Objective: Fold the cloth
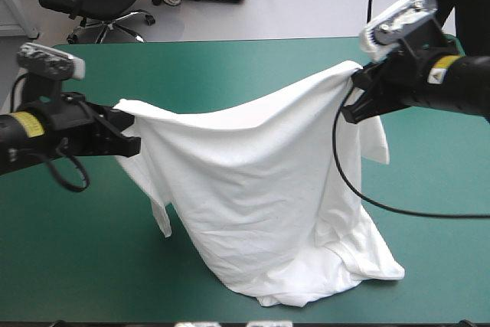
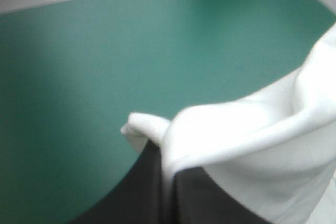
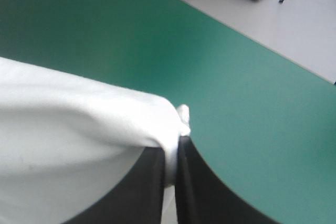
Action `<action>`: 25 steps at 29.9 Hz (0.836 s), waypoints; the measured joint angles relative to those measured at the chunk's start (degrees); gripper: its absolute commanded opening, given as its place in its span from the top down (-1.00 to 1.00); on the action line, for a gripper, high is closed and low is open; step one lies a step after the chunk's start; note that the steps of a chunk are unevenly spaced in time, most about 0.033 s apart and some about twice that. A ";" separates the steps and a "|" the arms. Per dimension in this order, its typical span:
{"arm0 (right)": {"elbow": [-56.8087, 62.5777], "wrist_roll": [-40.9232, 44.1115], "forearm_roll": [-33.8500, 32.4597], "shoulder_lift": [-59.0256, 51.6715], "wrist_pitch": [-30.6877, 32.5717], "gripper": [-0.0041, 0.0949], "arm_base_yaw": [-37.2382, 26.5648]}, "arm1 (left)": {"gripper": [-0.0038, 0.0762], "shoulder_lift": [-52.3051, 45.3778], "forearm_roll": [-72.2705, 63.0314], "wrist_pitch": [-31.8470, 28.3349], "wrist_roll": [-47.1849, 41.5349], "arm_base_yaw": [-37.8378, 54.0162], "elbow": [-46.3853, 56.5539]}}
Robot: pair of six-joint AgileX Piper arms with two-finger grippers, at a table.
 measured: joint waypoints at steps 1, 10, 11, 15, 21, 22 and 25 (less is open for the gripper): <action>0.14 0.00 -0.16 1.65 -0.13 0.95 0.00 | 0.95 1.10 1.29 -0.13 -0.33 0.00 1.20; 0.42 -1.33 -4.29 17.18 -5.96 0.95 0.00 | 0.95 15.92 12.09 -8.64 -2.40 0.05 4.99; 0.17 -1.33 -4.98 19.14 -6.63 0.95 0.00 | 0.95 17.76 13.80 -10.47 -3.10 0.05 4.99; -2.20 -1.33 -7.31 25.21 -7.92 0.95 -0.05 | 0.95 24.66 20.70 -17.97 -6.83 0.05 4.99; -6.70 -1.19 -8.87 34.63 -9.29 0.95 -0.05 | 0.95 33.19 28.32 -27.27 -11.24 0.05 5.05; -7.33 -0.78 -9.08 36.09 -9.42 0.95 -0.05 | 0.95 34.46 29.10 -28.59 -11.52 0.05 5.05; -8.36 0.79 -9.05 39.59 -9.92 0.91 -0.43 | 0.94 37.77 30.65 -31.25 -12.74 0.05 5.05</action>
